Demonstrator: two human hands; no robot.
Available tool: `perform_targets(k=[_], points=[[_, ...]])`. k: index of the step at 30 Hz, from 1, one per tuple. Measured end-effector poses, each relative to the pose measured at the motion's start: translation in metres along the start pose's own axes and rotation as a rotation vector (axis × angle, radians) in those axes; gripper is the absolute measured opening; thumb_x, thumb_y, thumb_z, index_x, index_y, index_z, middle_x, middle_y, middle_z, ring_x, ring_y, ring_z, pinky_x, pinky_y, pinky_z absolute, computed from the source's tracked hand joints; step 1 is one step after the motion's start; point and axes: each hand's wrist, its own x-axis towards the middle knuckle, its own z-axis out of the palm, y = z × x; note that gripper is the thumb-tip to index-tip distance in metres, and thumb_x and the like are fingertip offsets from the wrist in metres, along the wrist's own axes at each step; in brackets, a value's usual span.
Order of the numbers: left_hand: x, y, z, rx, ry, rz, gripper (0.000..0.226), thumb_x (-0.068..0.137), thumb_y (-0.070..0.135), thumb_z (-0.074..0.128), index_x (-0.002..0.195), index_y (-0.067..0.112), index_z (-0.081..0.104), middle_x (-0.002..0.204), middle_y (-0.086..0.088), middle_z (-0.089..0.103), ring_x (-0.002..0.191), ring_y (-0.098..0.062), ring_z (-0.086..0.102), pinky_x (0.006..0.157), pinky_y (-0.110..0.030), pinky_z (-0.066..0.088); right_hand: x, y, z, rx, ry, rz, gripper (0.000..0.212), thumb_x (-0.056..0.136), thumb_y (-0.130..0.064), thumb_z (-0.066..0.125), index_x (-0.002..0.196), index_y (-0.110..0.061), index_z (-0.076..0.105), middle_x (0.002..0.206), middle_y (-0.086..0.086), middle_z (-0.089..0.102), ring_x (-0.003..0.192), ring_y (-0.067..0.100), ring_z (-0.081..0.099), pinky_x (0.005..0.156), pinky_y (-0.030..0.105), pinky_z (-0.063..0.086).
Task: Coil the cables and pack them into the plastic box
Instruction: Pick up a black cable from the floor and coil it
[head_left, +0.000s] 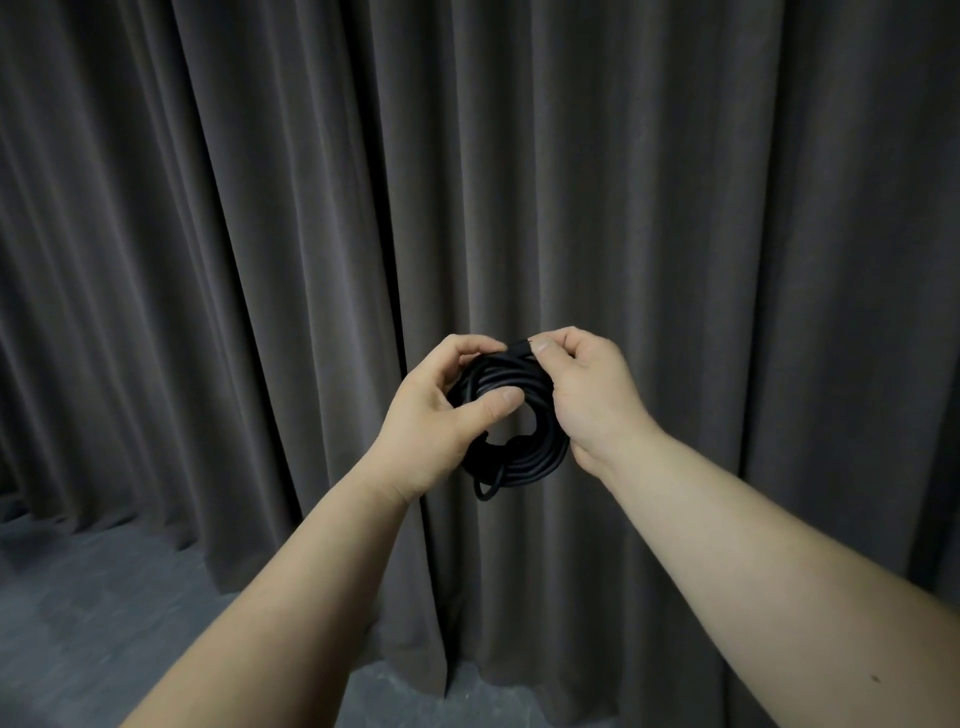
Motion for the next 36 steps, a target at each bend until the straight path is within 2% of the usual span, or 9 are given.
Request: perform_targets(k=[3, 7, 12, 16, 22, 26, 30, 33, 36], points=[[0.001, -0.002, 0.0, -0.023, 0.052, -0.04, 0.032, 0.087, 0.011, 0.07, 0.114, 0.026, 0.064, 0.097, 0.008, 0.072, 0.086, -0.003, 0.065, 0.07, -0.02, 0.05, -0.003, 0.004, 0.001, 0.006, 0.039, -0.053, 0.021, 0.095, -0.011, 0.052, 0.079, -0.016, 0.066, 0.079, 0.006, 0.069, 0.078, 0.018, 0.064, 0.079, 0.041, 0.053], [0.003, -0.005, -0.005, -0.161, 0.243, -0.116, 0.023, 0.089, 0.014, 0.066, 0.109, 0.025, 0.067, 0.092, 0.002, 0.075, 0.081, -0.014, 0.069, 0.068, -0.026, 0.052, -0.007, 0.002, -0.005, 0.217, -0.151, 0.062, 0.014, 0.095, -0.013, 0.053, 0.1, -0.017, 0.066, 0.094, 0.0, 0.07, 0.09, 0.011, 0.064, 0.078, 0.024, 0.048], [0.003, -0.013, -0.011, -0.256, 0.267, -0.207, 0.038, 0.081, 0.028, 0.07, 0.118, 0.023, 0.065, 0.106, -0.003, 0.074, 0.094, -0.017, 0.069, 0.081, -0.032, 0.049, -0.013, 0.014, -0.005, 0.072, -0.303, 0.135, 0.045, 0.09, -0.004, 0.06, 0.133, -0.018, 0.052, 0.122, -0.001, 0.065, 0.104, 0.014, 0.063, 0.089, 0.03, 0.049], [-0.004, -0.023, -0.018, -0.385, 0.157, -0.35, 0.061, 0.079, 0.03, 0.071, 0.136, 0.02, 0.051, 0.126, -0.003, 0.065, 0.114, -0.019, 0.062, 0.092, -0.035, 0.052, -0.011, 0.016, 0.0, 0.112, -0.169, 0.135, 0.044, 0.093, -0.002, 0.056, 0.135, -0.013, 0.05, 0.111, -0.004, 0.066, 0.093, 0.017, 0.063, 0.093, 0.04, 0.05], [-0.014, -0.032, -0.017, -0.309, 0.185, -0.366, 0.018, 0.095, 0.004, 0.055, 0.106, 0.012, 0.067, 0.087, -0.006, 0.07, 0.077, -0.02, 0.068, 0.066, -0.03, 0.058, -0.008, 0.032, 0.003, 0.192, -0.127, 0.244, 0.027, 0.093, -0.013, 0.059, 0.12, -0.016, 0.052, 0.106, -0.006, 0.066, 0.092, 0.021, 0.065, 0.09, 0.051, 0.05], [-0.018, -0.04, -0.019, -0.288, 0.225, -0.358, 0.022, 0.095, 0.007, 0.057, 0.115, 0.011, 0.066, 0.091, -0.002, 0.071, 0.076, -0.015, 0.069, 0.068, -0.028, 0.057, -0.009, 0.041, 0.001, 0.152, -0.215, 0.312, 0.028, 0.09, -0.013, 0.065, 0.115, -0.022, 0.056, 0.104, -0.002, 0.067, 0.089, 0.019, 0.067, 0.085, 0.044, 0.055], [-0.025, -0.052, -0.021, -0.351, 0.175, -0.43, 0.05, 0.092, 0.017, 0.062, 0.139, 0.022, 0.046, 0.12, 0.0, 0.066, 0.092, -0.014, 0.07, 0.078, -0.034, 0.059, -0.01, 0.052, 0.0, 0.142, -0.195, 0.301, 0.041, 0.088, -0.002, 0.063, 0.126, -0.016, 0.055, 0.103, 0.002, 0.07, 0.091, 0.021, 0.069, 0.08, 0.04, 0.057], [-0.027, -0.059, -0.02, -0.311, 0.169, -0.424, 0.04, 0.093, 0.01, 0.06, 0.133, 0.013, 0.054, 0.104, 0.0, 0.071, 0.088, -0.017, 0.071, 0.084, -0.04, 0.059, -0.013, 0.062, 0.001, 0.13, -0.164, 0.298, 0.041, 0.089, -0.003, 0.063, 0.127, -0.014, 0.053, 0.102, 0.0, 0.07, 0.09, 0.02, 0.069, 0.08, 0.04, 0.057], [-0.029, -0.069, -0.019, -0.317, 0.211, -0.418, 0.03, 0.094, 0.004, 0.057, 0.123, 0.013, 0.061, 0.093, 0.002, 0.074, 0.081, -0.016, 0.072, 0.073, -0.034, 0.06, -0.017, 0.073, 0.003, 0.135, -0.138, 0.305, 0.039, 0.089, -0.004, 0.064, 0.125, -0.011, 0.051, 0.102, 0.0, 0.069, 0.091, 0.018, 0.068, 0.08, 0.038, 0.058]])
